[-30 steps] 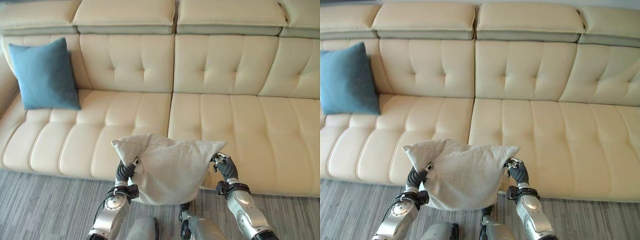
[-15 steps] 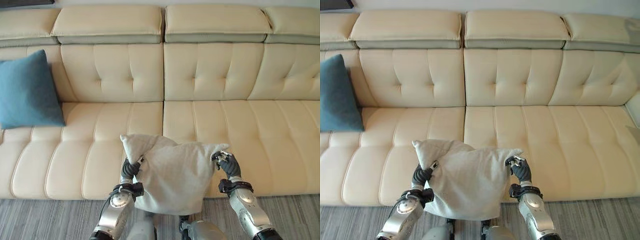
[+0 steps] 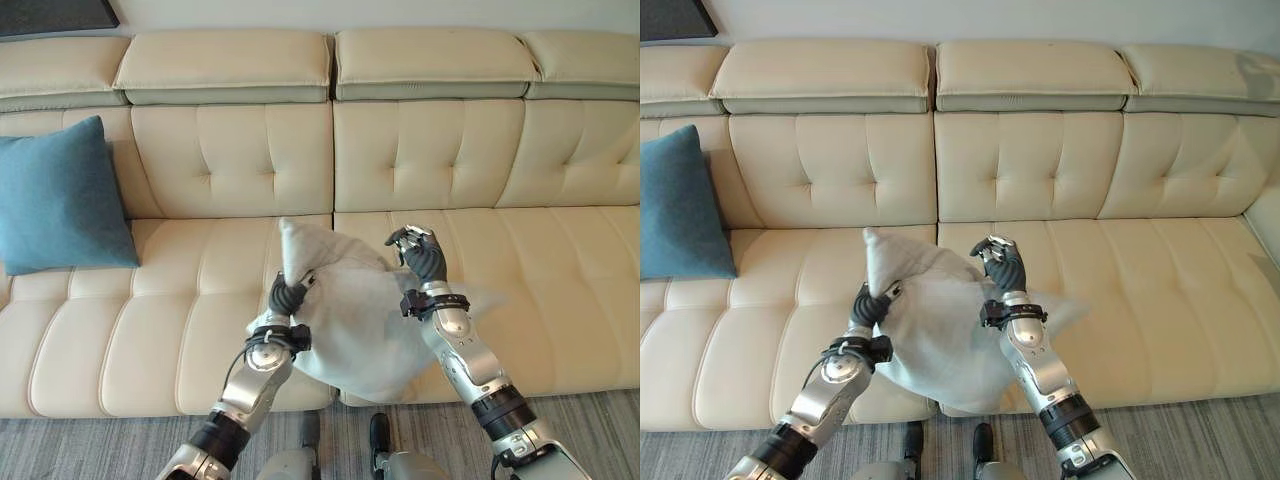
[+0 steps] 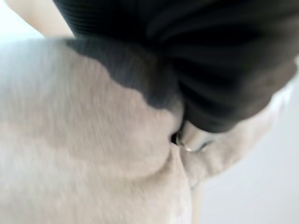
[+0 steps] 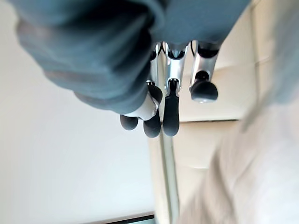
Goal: Pick up all the scattered cushions and arrange them neatly on the sofa.
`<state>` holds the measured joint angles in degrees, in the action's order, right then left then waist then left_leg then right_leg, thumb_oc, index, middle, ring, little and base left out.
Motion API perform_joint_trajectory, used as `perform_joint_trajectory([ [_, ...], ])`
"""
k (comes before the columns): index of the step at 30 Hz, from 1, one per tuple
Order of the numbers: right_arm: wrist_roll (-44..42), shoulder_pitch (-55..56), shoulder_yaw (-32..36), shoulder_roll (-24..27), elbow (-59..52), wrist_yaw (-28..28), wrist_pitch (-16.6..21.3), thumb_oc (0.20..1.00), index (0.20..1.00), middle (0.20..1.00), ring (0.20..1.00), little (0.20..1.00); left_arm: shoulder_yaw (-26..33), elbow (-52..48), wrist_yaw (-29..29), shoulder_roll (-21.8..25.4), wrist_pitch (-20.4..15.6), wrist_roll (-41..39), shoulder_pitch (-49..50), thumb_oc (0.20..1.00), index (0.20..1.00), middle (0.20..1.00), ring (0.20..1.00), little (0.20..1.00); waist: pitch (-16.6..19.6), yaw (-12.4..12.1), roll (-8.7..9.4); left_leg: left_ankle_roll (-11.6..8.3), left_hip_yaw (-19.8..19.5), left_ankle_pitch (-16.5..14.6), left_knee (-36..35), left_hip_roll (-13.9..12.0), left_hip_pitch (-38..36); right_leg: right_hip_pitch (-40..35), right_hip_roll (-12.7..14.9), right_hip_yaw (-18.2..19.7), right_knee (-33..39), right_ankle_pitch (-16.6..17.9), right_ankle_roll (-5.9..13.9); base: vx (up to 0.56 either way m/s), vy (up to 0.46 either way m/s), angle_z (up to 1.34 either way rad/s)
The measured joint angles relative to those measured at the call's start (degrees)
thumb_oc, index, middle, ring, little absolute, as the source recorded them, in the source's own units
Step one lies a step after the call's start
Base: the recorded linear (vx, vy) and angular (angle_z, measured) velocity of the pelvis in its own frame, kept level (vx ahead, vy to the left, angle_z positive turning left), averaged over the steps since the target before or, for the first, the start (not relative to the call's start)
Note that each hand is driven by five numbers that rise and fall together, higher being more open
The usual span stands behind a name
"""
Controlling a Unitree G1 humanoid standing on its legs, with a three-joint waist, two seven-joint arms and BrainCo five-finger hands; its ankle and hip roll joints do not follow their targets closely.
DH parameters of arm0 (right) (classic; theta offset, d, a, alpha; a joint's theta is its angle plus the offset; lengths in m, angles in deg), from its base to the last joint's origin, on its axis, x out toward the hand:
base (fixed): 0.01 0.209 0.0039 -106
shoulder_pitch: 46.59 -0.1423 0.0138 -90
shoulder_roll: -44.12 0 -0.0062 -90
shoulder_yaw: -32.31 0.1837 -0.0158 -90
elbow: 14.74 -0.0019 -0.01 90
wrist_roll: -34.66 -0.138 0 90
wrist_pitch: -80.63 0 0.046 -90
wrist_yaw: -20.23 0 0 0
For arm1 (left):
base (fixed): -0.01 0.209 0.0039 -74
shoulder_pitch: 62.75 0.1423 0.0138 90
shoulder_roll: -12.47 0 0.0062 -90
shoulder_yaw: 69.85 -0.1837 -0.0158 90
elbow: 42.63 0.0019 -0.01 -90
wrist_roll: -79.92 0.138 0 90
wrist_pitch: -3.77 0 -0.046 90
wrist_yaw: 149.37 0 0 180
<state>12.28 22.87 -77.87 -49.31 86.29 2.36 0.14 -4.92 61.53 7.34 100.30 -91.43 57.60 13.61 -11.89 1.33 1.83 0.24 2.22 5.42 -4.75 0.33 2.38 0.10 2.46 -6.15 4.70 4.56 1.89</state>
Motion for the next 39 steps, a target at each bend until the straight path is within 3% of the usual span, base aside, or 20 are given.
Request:
perform_joint_trajectory([
  [11,1.1,-7.4,-1.5,-0.2,2.0,-4.7,0.1,0.200,0.200,0.200,0.200,0.200,0.5,5.7,-6.3,-0.8,-0.3,-0.2,-7.6,0.200,0.200,0.200,0.200,0.200,0.6,1.7,0.26,0.09,0.6,0.5,0.0,-0.3,3.9,4.2,-0.2,0.3,0.0,0.7,-0.04,0.02,0.012,-0.02],
  [12,1.3,-6.5,-0.6,-0.2,1.8,-5.5,0.1,1.000,1.000,1.000,1.000,1.000,0.5,5.7,-6.6,-0.8,-0.3,-0.2,-7.6,0.200,0.200,0.200,0.200,0.200,0.6,1.7,0.27,0.09,1.0,0.5,0.0,-0.3,3.8,4.2,-0.2,0.3,0.0,0.7,-0.03,0.07,0.028,-0.06],
  [15,3.0,1.0,6.1,-0.9,-1.8,-7.1,0.3,1.000,1.000,1.000,1.000,1.000,1.7,4.4,-7.1,-0.2,-0.4,0.1,-6.2,0.200,0.200,0.200,0.200,0.200,0.7,1.6,0.46,0.10,1.7,0.5,0.0,-0.3,3.5,4.1,-0.2,1.3,0.0,0.8,0.03,0.09,0.035,-0.08],
  [17,3.8,9.0,14.4,-1.5,-3.6,-8.3,0.6,1.000,1.000,1.000,1.000,1.000,5.1,1.7,-7.0,0.1,-0.4,1.0,-2.8,0.200,0.200,0.200,0.200,0.200,0.7,2.8,0.54,0.22,1.9,0.4,0.0,-0.2,2.8,3.5,-0.1,1.5,0.0,0.8,0.06,0.07,0.027,-0.08],
  [19,4.0,14.6,18.6,0.1,-3.2,-10.3,0.5,1.000,1.000,1.000,1.000,1.000,7.6,0.8,-6.9,0.3,-0.5,1.1,-0.1,0.200,0.200,0.200,0.200,0.200,0.7,3.5,0.74,0.41,2.5,0.2,0.0,-0.2,1.4,2.3,-0.1,1.8,0.0,0.8,0.11,0.04,0.022,-0.17],
  [24,5.0,16.9,23.8,0.5,1.5,-13.0,1.5,1.000,1.000,1.000,1.000,1.000,10.0,-1.9,-5.3,0.4,-0.5,1.6,3.3,0.200,0.200,0.200,0.200,0.200,0.8,4.8,0.98,0.05,3.1,-0.2,-0.4,-0.7,0.8,2.1,-0.5,2.8,0.3,0.3,0.77,0.01,0.021,-0.11],
  [30,1.8,17.2,22.2,-3.9,5.1,-13.3,2.1,1.000,1.000,1.000,1.000,1.000,9.8,-4.5,-3.2,0.2,-0.7,2.7,6.7,0.200,0.200,0.200,0.200,0.200,2.3,4.2,1.20,0.05,3.0,-0.4,-0.4,-0.9,1.8,3.1,-0.7,2.9,0.3,0.6,0.55,-0.03,0.016,-0.02],
  [39,-13.1,13.5,9.0,-10.6,9.6,-9.1,7.0,1.000,1.000,1.000,1.000,1.000,7.4,-4.6,-2.1,-0.2,-1.2,0.7,8.7,0.200,0.200,0.200,0.200,0.200,3.7,2.3,0.36,0.32,1.7,0.7,0.0,-0.7,2.4,3.0,-0.4,1.2,0.0,1.5,-0.11,-0.03,0.013,0.08],
])
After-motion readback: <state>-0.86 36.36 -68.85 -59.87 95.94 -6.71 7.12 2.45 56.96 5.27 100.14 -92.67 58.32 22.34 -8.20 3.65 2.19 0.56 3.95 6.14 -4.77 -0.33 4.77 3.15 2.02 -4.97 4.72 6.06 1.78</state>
